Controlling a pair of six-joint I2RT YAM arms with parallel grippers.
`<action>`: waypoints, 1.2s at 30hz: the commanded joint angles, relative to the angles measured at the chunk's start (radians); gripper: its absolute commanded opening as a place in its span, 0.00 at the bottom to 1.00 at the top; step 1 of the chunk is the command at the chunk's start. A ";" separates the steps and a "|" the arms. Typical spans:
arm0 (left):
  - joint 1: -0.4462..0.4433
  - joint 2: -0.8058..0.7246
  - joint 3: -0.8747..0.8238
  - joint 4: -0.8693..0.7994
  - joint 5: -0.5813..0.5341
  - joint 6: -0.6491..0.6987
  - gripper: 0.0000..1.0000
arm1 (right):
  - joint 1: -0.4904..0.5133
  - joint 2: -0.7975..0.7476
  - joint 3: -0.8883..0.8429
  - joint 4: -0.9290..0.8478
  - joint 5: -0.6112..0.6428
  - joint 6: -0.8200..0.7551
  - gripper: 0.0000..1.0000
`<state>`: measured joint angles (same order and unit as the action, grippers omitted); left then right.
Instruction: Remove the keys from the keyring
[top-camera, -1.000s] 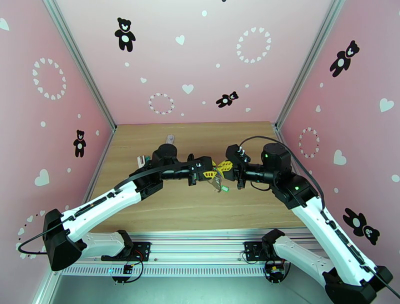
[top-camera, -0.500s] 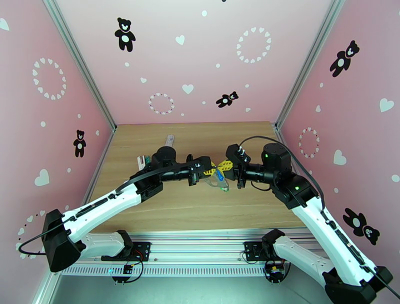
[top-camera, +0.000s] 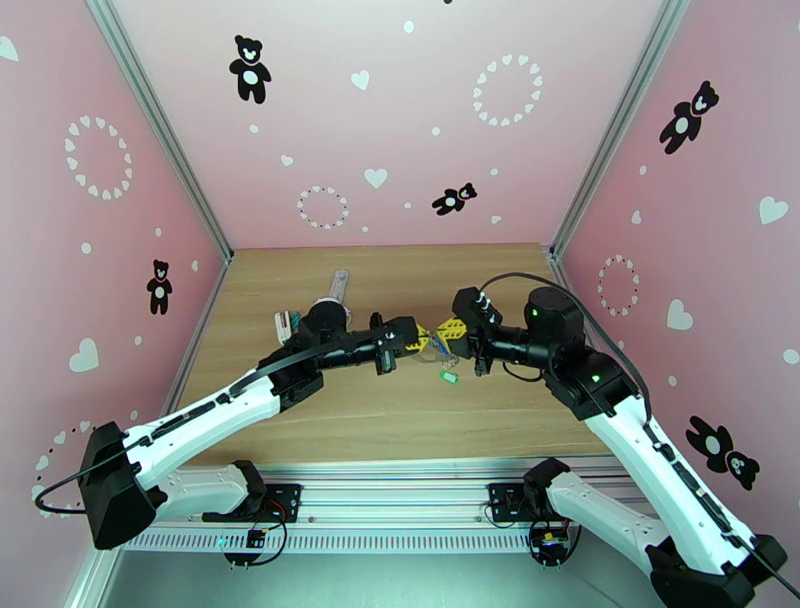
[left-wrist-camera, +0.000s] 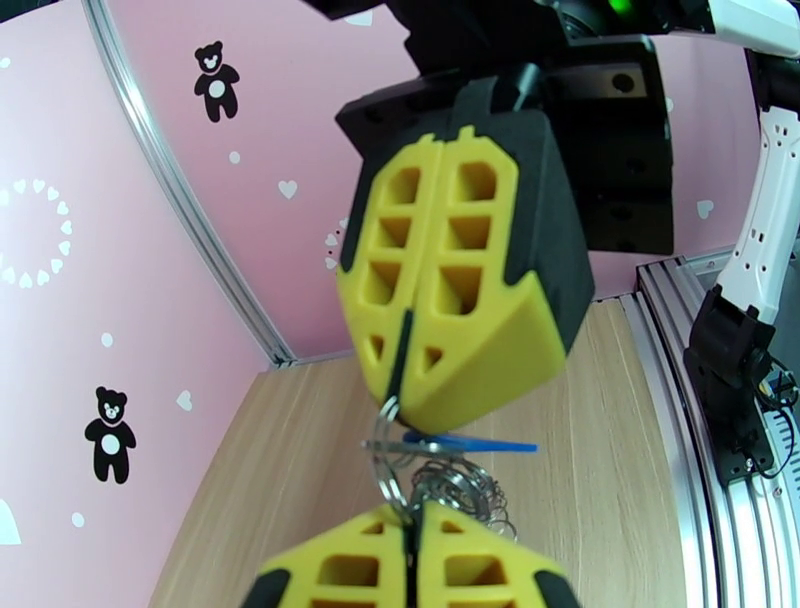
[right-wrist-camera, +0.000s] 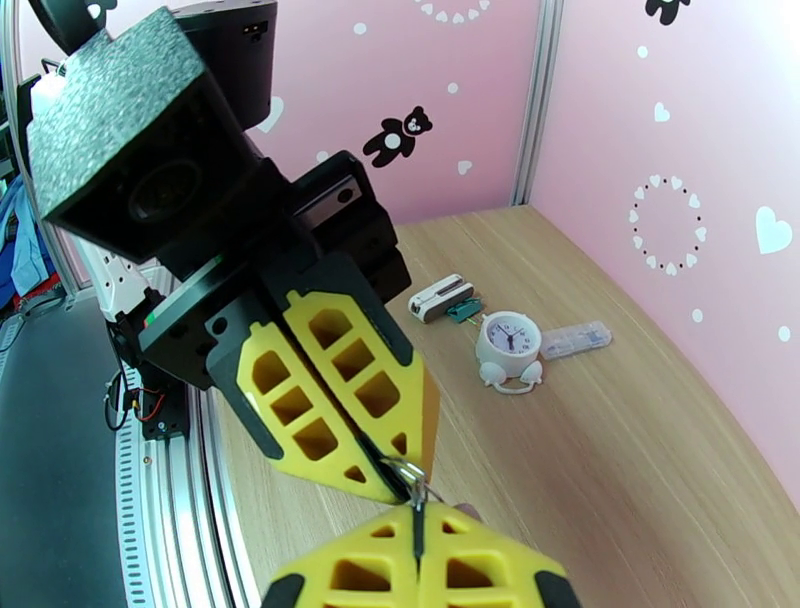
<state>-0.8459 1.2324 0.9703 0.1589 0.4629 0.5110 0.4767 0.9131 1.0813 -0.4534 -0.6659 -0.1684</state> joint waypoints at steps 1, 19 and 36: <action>0.011 -0.046 -0.015 0.086 -0.050 -0.023 0.04 | 0.000 -0.023 0.005 -0.014 0.016 -0.008 0.00; 0.005 -0.027 0.016 0.065 -0.085 -0.016 0.04 | 0.022 -0.005 0.026 -0.033 -0.085 -0.033 0.00; -0.005 -0.033 0.048 0.052 -0.189 -0.054 0.03 | 0.098 0.009 0.039 -0.078 -0.042 -0.096 0.00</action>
<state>-0.8677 1.2209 0.9661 0.1646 0.3904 0.4919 0.5491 0.9234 1.0958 -0.4568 -0.6453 -0.2466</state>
